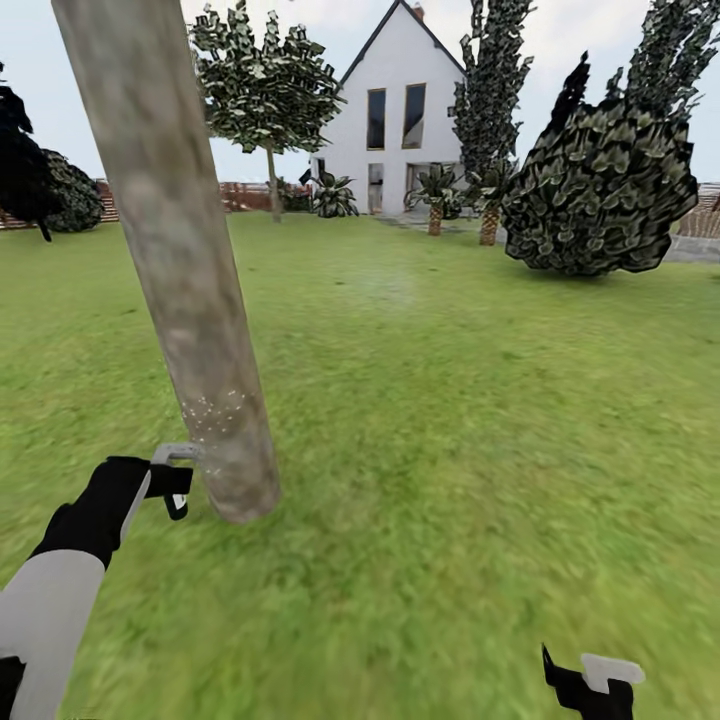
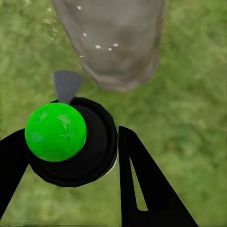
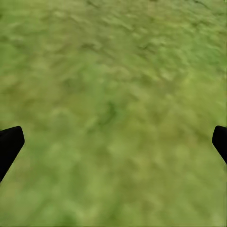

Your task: In the garden, pick up the pesticide atomizer on the floor and spray pesticide onto both trees until each tree trunk is fully covered.

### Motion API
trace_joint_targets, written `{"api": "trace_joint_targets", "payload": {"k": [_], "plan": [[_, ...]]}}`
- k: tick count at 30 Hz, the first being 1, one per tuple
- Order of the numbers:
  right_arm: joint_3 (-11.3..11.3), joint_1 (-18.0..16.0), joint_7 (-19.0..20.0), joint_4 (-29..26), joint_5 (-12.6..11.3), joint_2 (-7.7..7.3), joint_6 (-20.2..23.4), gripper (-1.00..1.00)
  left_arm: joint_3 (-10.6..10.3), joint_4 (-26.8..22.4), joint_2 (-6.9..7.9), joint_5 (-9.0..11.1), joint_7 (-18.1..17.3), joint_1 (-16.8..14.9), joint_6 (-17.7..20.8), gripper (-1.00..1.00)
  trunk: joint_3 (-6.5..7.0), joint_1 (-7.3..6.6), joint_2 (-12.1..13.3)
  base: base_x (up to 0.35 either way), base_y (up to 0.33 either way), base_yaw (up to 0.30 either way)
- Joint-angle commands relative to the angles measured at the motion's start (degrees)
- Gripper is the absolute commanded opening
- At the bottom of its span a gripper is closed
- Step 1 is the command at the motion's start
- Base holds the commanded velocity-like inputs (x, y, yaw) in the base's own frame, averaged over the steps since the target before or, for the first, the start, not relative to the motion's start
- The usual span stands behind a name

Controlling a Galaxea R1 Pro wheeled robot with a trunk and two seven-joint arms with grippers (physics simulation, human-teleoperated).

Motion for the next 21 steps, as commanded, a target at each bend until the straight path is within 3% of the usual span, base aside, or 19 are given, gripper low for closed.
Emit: {"api": "trace_joint_targets", "payload": {"k": [1,5,14,18,21], "plan": [[-0.4,0.0,-0.1,0.1,0.6,0.00,-0.2,1.00,0.2,0.1,-0.04,-0.6,-0.5,0.0,0.1,-1.00,-0.05,0.01,0.0,0.209,-0.205,0.277],[-0.4,0.0,-0.1,0.1,0.6,0.00,-0.2,1.00,0.2,0.3,-0.04,-0.4,-0.6,2.3,0.1,-1.00,-0.05,0.01,0.0,0.206,-0.207,0.201],[-0.4,0.0,-0.1,0.1,0.6,0.00,-0.2,1.00,0.4,0.2,-0.13,-0.3,-0.6,4.5,0.0,-1.00,-0.05,0.01,0.0,0.175,-0.227,0.006],[-0.4,0.0,-0.1,0.1,0.6,0.00,-0.2,1.00,2.8,-0.1,-0.13,-0.2,-0.6,4.7,-0.2,-1.00,-0.05,0.01,0.0,0.027,-0.260,0.020],[-0.4,0.0,-0.1,0.1,0.6,0.02,-0.2,1.00,3.2,0.3,-0.13,-0.2,-0.6,4.9,-0.2,-1.00,-0.05,0.01,0.0,-0.019,-0.272,0.215]]}}
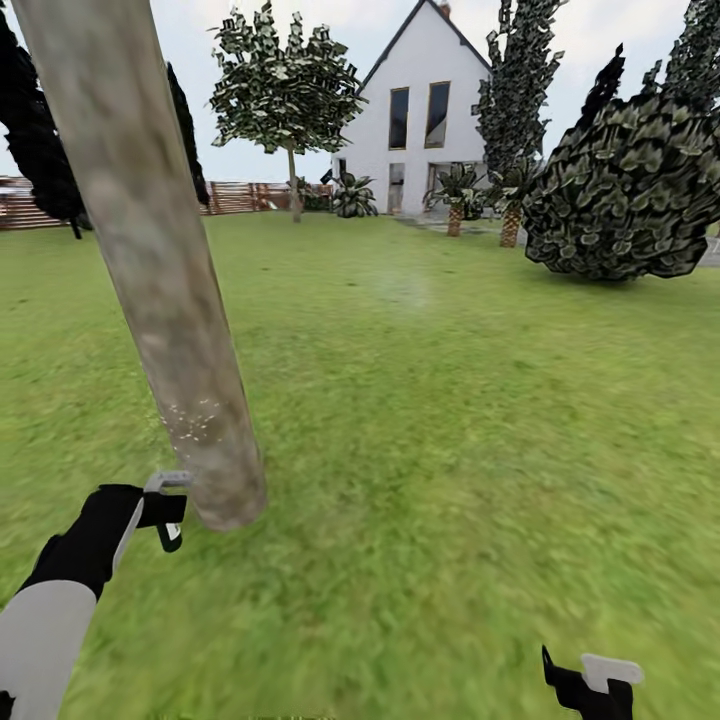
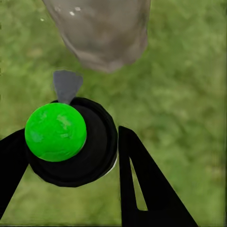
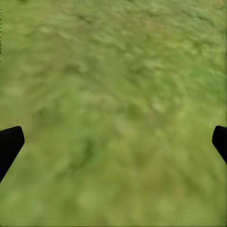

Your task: In the garden, pick up the pesticide atomizer on the floor and spray pesticide onto both trees until each tree trunk is fully covered.

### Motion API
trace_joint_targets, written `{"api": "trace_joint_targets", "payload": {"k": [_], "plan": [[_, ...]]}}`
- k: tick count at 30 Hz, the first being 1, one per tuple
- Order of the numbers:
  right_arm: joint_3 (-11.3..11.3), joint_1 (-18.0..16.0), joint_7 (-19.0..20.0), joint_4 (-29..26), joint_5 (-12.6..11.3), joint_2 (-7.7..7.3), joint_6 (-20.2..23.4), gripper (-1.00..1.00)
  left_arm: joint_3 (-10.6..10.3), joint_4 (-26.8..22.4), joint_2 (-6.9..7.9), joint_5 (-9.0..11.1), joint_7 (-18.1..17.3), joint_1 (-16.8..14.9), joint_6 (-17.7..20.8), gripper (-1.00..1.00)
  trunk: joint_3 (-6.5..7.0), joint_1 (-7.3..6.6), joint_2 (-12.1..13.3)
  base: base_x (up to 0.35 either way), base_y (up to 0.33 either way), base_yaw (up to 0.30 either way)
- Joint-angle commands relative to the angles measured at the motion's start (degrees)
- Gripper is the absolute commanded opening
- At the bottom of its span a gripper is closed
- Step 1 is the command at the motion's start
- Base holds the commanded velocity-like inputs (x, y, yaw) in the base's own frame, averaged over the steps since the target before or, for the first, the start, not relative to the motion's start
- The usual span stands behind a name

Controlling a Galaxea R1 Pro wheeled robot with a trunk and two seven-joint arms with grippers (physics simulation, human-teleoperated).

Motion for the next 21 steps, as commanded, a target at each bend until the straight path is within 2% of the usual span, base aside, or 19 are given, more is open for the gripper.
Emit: {"api": "trace_joint_targets", "payload": {"k": [1,7,16,21], "plan": [[-0.4,0.0,-0.1,0.1,0.6,0.03,-0.2,1.00,0.2,0.0,-0.04,-0.6,-0.5,0.2,0.2,-1.00,-0.05,-0.01,0.0,-0.005,-0.272,0.260],[-0.4,0.0,-0.1,0.1,0.6,0.04,-0.2,1.00,0.3,0.0,-0.36,-0.5,-0.4,1.7,0.1,-1.00,-0.05,-0.01,0.0,0.040,-0.270,0.271],[-0.4,0.0,-0.1,0.1,0.6,0.03,-0.2,1.00,0.3,0.0,-0.47,-0.5,-0.5,3.0,0.1,-1.00,-0.05,-0.01,0.0,0.186,-0.234,0.039],[-0.4,0.0,-0.1,0.1,0.6,0.04,-0.2,1.00,0.3,-0.7,-0.42,-0.5,-0.5,4.1,0.1,-1.00,-0.05,-0.01,0.0,0.083,-0.251,0.246]]}}
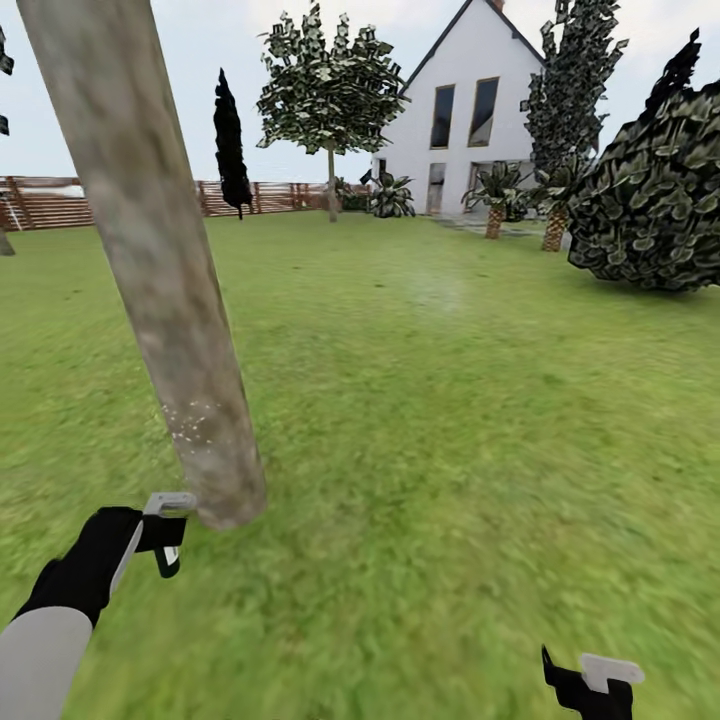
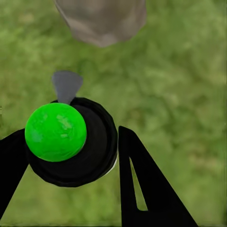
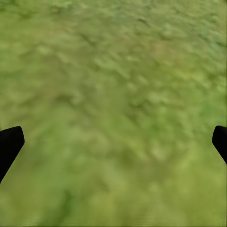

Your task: In the garden, pick up the pesticide atomizer on the floor and spray pesticide onto both trees until each tree trunk is fully covered.

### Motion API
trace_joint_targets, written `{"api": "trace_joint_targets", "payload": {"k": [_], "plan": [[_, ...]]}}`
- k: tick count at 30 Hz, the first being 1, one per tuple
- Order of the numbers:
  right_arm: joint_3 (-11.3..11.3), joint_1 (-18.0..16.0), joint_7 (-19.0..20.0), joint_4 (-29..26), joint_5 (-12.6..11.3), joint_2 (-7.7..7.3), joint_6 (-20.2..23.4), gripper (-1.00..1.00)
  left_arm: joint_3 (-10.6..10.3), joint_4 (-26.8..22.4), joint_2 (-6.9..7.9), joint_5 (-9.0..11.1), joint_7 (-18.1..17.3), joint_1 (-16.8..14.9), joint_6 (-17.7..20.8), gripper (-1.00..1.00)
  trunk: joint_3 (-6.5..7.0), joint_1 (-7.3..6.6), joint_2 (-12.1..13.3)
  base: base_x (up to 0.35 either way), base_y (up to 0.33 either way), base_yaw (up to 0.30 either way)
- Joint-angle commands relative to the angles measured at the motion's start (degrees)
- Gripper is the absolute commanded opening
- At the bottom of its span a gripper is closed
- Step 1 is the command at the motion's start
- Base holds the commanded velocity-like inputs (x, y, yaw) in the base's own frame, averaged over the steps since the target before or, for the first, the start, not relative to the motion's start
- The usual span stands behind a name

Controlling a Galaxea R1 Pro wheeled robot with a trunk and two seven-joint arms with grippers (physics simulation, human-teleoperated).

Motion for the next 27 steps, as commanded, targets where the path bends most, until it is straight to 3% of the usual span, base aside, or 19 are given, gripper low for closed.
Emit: {"api": "trace_joint_targets", "payload": {"k": [1,6,11,17,23,27], "plan": [[-0.4,0.0,-0.1,0.1,0.6,-0.01,-0.2,1.00,0.2,0.0,-0.03,-0.6,-0.5,0.0,0.2,-1.00,-0.05,-0.01,0.0,0.005,-0.270,0.276],[-0.4,0.0,-0.1,0.1,0.6,-0.02,-0.2,1.00,0.3,0.2,0.10,-0.7,-0.4,0.0,0.3,-1.00,-0.05,-0.01,0.0,0.007,-0.271,0.277],[-0.4,0.0,-0.1,0.1,0.6,-0.02,-0.2,1.00,4.6,0.9,0.14,-0.8,-0.4,0.4,0.0,-1.00,-0.05,-0.01,0.0,0.111,-0.268,0.167],[-0.5,0.0,-0.1,0.1,0.5,-0.06,-0.2,1.00,4.8,1.9,-0.13,-1.0,-0.3,2.3,-4.2,-1.00,-0.05,-0.01,0.0,0.206,-0.219,0.005],[-0.4,0.0,-0.1,0.1,0.5,-0.06,-0.2,1.00,4.7,1.9,-0.45,-0.8,-0.3,2.4,-4.5,-1.00,-0.05,-0.01,0.0,0.237,-0.191,0.200],[-0.4,0.0,-0.1,0.1,0.5,-0.06,-0.2,1.00,4.6,1.8,-1.49,-0.9,-0.3,2.4,-4.6,-1.00,-0.05,-0.01,0.0,0.202,-0.212,0.276]]}}
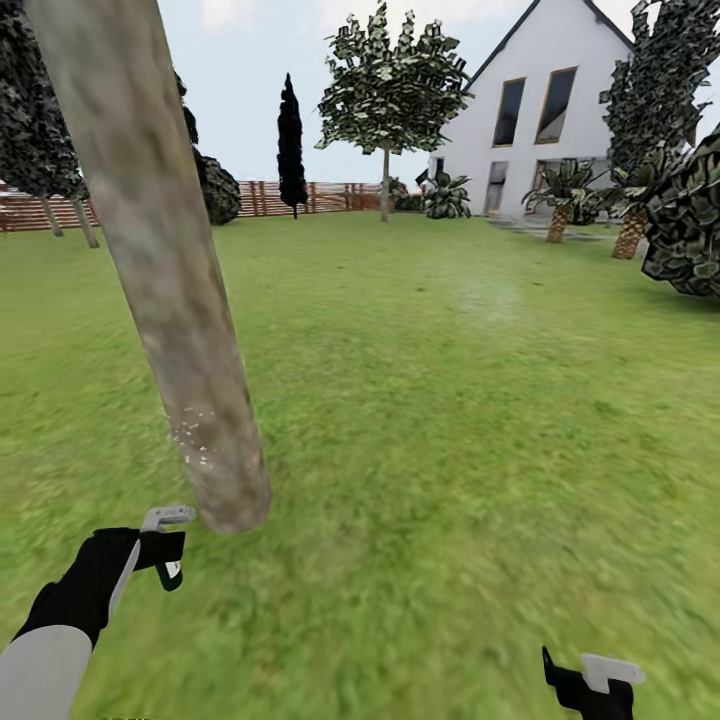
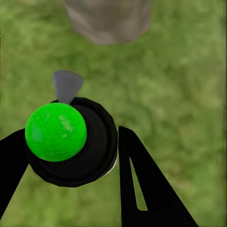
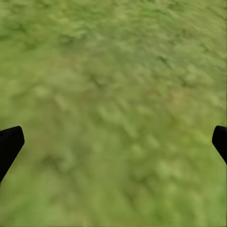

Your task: In the garden, pick up the pesticide atomizer on the floor and spray pesticide onto both trees until each tree trunk is fully covered.

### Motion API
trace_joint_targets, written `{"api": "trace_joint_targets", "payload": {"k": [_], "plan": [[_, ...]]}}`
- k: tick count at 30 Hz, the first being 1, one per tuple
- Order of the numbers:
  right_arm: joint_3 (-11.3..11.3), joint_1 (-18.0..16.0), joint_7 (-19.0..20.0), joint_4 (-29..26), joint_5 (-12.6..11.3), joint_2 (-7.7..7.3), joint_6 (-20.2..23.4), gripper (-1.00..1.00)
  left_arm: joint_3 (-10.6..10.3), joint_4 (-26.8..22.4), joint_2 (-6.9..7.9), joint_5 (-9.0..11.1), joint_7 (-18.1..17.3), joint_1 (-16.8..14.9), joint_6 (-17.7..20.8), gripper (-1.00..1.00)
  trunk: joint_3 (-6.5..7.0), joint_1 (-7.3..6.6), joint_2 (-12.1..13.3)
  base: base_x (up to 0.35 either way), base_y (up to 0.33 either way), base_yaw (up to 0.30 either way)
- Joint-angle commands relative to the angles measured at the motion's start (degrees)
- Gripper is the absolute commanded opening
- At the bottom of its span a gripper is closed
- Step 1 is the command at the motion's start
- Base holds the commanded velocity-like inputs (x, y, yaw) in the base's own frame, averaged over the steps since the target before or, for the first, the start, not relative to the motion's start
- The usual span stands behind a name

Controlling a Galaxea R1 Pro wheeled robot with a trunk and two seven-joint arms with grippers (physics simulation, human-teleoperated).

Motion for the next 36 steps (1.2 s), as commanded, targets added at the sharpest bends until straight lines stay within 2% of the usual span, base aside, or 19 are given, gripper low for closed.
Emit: {"api": "trace_joint_targets", "payload": {"k": [1,23,36], "plan": [[-0.4,0.0,-0.1,0.1,0.6,0.00,-0.2,1.00,0.2,-0.1,-0.10,-0.7,-0.5,-0.1,0.2,-1.00,-0.05,0.01,0.0,0.144,-0.240,0.277],[-0.4,0.0,-0.1,0.1,0.6,0.00,-0.2,1.00,0.4,-0.2,-0.07,-0.6,-0.5,-0.1,0.2,-1.00,-0.05,0.01,0.0,0.025,-0.266,0.024],[-0.4,0.0,-0.1,0.1,0.6,0.00,-0.2,1.00,0.4,-0.2,-0.07,-0.7,-0.5,-0.1,0.2,-1.00,-0.05,0.01,0.0,0.078,-0.268,0.235]]}}
